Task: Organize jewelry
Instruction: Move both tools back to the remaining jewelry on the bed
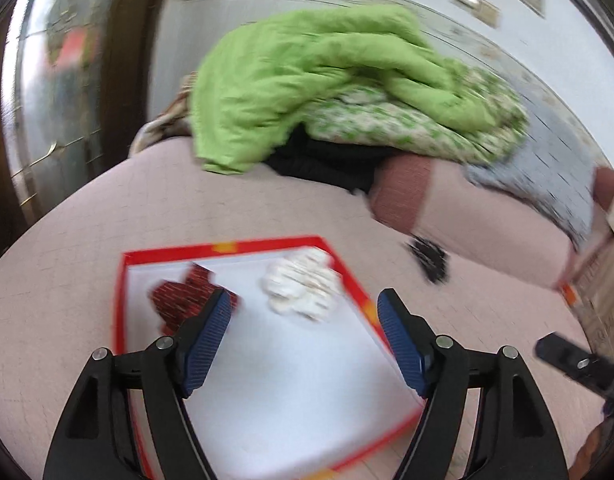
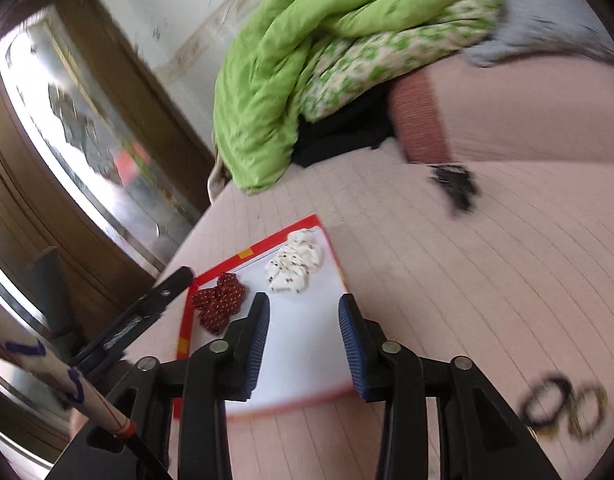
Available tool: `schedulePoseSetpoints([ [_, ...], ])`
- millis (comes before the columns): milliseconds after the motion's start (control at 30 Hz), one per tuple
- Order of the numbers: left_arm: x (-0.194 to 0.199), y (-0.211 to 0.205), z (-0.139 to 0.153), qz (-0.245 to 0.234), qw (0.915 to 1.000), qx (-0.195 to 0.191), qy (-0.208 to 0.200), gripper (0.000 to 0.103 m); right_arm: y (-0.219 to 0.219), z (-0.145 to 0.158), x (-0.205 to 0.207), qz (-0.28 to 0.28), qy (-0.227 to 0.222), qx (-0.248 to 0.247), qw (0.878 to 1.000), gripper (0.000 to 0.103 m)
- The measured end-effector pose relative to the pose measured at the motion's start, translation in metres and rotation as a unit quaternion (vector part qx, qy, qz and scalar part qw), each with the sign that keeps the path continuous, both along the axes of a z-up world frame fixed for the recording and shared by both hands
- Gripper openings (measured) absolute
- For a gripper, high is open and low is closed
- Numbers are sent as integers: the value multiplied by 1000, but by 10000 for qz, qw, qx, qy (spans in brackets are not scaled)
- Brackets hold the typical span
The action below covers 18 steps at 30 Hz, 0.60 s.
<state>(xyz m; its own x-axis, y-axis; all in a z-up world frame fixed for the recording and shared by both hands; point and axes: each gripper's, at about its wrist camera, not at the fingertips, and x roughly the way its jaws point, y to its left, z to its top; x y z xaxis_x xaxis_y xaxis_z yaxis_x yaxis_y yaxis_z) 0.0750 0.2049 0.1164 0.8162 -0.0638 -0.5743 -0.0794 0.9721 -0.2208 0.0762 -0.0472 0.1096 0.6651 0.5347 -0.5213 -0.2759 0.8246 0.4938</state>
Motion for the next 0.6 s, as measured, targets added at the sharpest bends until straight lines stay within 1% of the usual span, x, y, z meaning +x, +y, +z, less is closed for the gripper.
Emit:
schedulePoseSetpoints([
  [67,-14,-27,-2,-290,9994,206,-3,75,-31,1,-29,-226,-84,156,9996,48],
  [100,-18,-35,-3,-360,9990,265,1,75,-42,0,-39,-328,-97,175,9993,51],
  [133,-25,-45,-5,-464,9984,309,10,75,-54,-3,-50,-439,-110,187,9988,52],
  [233,-50,-67,-14,-771,9967,222,76,75,-82,-16,-72,-609,-56,189,9980,53],
  [300,-64,-80,-23,-1007,9947,147,142,75,-102,-32,-84,-804,-40,312,9963,53],
  [333,-68,-87,-28,-1166,9929,131,213,75,-114,-44,-88,-929,63,391,9949,53],
  [367,-70,-94,-33,-1384,9899,130,292,75,-123,-51,-87,-977,184,462,9940,53],
  [433,-69,-111,-41,-1946,9799,155,421,75,-142,-63,-86,-1039,425,685,9913,53],
  [533,-69,-133,-49,-2494,9667,189,539,74,-168,-68,-84,-1279,557,783,9871,53],
  [567,-69,-142,-52,-2681,9615,210,572,73,-176,-70,-83,-1380,612,898,9845,53],
  [600,-68,-153,-56,-2902,9542,271,674,67,-186,-74,-82,-1445,691,1091,9810,53],
])
